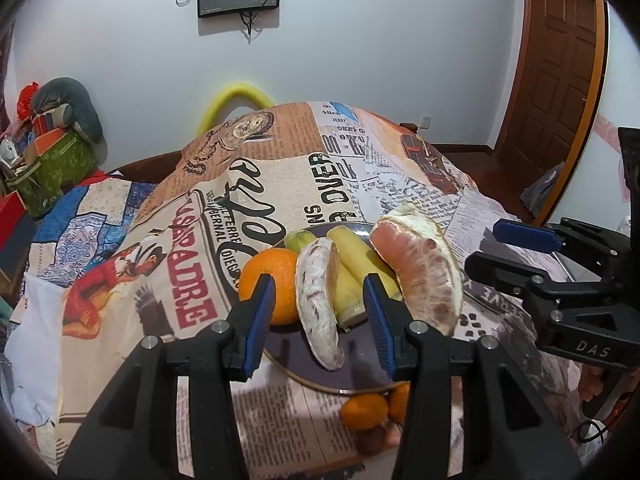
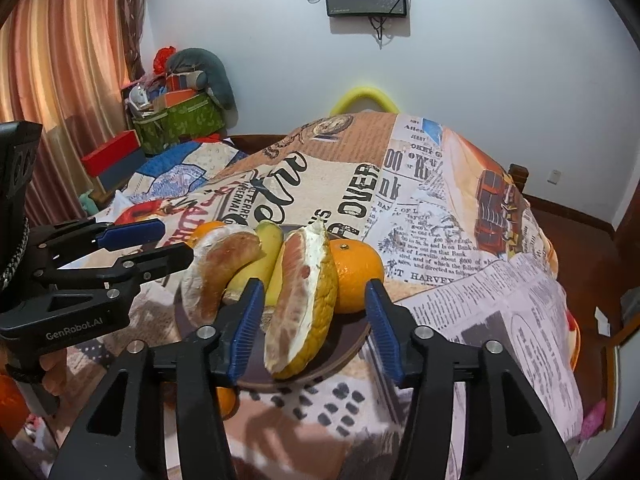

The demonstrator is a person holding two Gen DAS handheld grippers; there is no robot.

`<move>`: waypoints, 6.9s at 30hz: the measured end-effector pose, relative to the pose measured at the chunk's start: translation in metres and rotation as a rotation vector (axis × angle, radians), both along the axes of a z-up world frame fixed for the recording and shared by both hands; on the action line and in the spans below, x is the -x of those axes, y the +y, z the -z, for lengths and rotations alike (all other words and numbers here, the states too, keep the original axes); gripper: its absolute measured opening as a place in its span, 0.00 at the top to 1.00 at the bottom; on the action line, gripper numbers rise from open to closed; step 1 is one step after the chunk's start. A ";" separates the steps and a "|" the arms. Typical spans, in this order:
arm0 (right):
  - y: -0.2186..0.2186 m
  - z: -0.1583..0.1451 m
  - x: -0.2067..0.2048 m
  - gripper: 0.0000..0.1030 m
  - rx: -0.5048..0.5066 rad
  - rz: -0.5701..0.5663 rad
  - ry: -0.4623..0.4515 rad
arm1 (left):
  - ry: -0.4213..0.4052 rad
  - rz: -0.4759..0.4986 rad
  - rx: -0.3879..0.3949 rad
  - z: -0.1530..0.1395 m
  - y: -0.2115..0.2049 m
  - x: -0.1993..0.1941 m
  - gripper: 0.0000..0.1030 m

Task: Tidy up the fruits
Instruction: 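Lay the left tool's segment on the plate while the right tool lays its segment beside it, then grasp a dark red date with the right tool while the left tool grasps another, then carry both dates onto the plate between the fruits and open both tools, then grasp a small mandarin with the left tool while the right tool grasps another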

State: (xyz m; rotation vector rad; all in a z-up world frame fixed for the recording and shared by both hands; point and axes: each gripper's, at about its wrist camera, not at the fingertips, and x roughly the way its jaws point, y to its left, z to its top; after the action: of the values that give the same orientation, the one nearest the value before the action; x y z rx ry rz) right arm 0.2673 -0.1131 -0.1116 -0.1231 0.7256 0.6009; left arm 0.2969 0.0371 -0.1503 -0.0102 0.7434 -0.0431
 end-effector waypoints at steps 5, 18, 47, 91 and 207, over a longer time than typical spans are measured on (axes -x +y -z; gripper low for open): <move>-0.005 -0.009 0.015 0.50 -0.010 0.006 -0.007 | -0.006 0.000 -0.005 -0.011 -0.002 0.019 0.55; -0.009 -0.016 0.060 0.46 0.013 0.001 -0.016 | -0.004 0.007 -0.022 -0.027 -0.009 0.070 0.39; 0.002 0.061 0.092 0.50 0.117 -0.032 0.151 | 0.202 0.041 0.048 0.058 -0.001 0.087 0.36; -0.006 0.029 0.080 0.84 0.002 -0.029 0.113 | 0.180 0.048 0.070 0.044 -0.001 0.073 0.81; 0.004 0.044 0.052 0.67 0.032 -0.058 0.136 | 0.268 0.097 0.067 0.079 -0.021 0.031 0.48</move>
State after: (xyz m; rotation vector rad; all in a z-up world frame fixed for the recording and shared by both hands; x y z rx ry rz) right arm 0.2154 -0.1090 -0.1552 -0.1344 0.8660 0.6575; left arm 0.2659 0.0162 -0.2292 -0.0450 1.0103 -0.1613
